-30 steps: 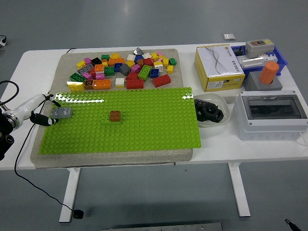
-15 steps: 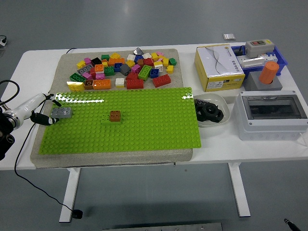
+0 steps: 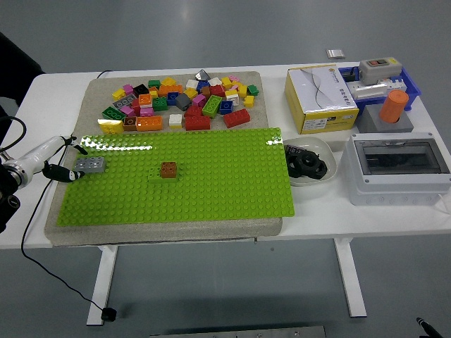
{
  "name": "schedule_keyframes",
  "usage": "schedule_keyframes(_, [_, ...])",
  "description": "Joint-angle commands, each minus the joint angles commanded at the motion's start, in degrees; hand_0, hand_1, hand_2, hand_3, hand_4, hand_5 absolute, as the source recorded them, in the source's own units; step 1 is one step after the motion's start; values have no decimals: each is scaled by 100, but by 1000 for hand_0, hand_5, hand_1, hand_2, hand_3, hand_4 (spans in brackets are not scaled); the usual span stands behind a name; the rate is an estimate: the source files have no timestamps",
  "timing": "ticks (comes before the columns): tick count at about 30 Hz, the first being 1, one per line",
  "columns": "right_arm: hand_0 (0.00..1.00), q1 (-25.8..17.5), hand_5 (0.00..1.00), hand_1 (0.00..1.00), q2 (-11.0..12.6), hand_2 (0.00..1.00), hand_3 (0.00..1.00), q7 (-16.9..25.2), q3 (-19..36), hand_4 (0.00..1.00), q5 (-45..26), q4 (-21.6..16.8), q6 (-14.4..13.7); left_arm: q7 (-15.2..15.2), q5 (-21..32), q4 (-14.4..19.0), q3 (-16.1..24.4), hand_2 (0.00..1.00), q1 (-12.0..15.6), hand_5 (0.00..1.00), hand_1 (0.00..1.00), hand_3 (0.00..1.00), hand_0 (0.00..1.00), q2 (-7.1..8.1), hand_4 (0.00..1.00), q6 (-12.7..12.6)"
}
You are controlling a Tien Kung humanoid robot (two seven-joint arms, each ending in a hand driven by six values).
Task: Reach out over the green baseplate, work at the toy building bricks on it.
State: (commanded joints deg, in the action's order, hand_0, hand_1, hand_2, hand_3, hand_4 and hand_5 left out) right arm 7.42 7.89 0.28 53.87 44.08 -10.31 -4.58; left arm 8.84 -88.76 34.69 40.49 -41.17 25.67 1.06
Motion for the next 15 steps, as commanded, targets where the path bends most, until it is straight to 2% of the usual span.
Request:
schedule_keyframes(4, [695, -41, 778, 589, -16, 712, 693, -7, 90, 743, 33, 0, -5, -88, -278, 437, 404, 998, 189, 2, 998, 694, 998, 169, 779, 67])
schedule_keyframes(9, [694, -114, 779, 590, -37, 712, 693, -20, 235, 744, 108, 0, -13, -226, -652, 1170, 1143, 998, 742, 2, 998, 687, 998, 353, 779, 192])
schedule_keyframes(12, [694, -159, 779, 590, -53, 711, 693, -30, 311, 744, 156, 0, -16, -289, -718, 1699, 1672, 998, 1110, 2, 998, 680, 998, 336, 781, 253])
schedule_keyframes(15, [694, -200, 779, 590, -73, 711, 693, -44, 391, 744, 224, 0, -16, -344, -647, 2248, 2191, 998, 1510, 2, 998, 680, 998, 245, 781, 309])
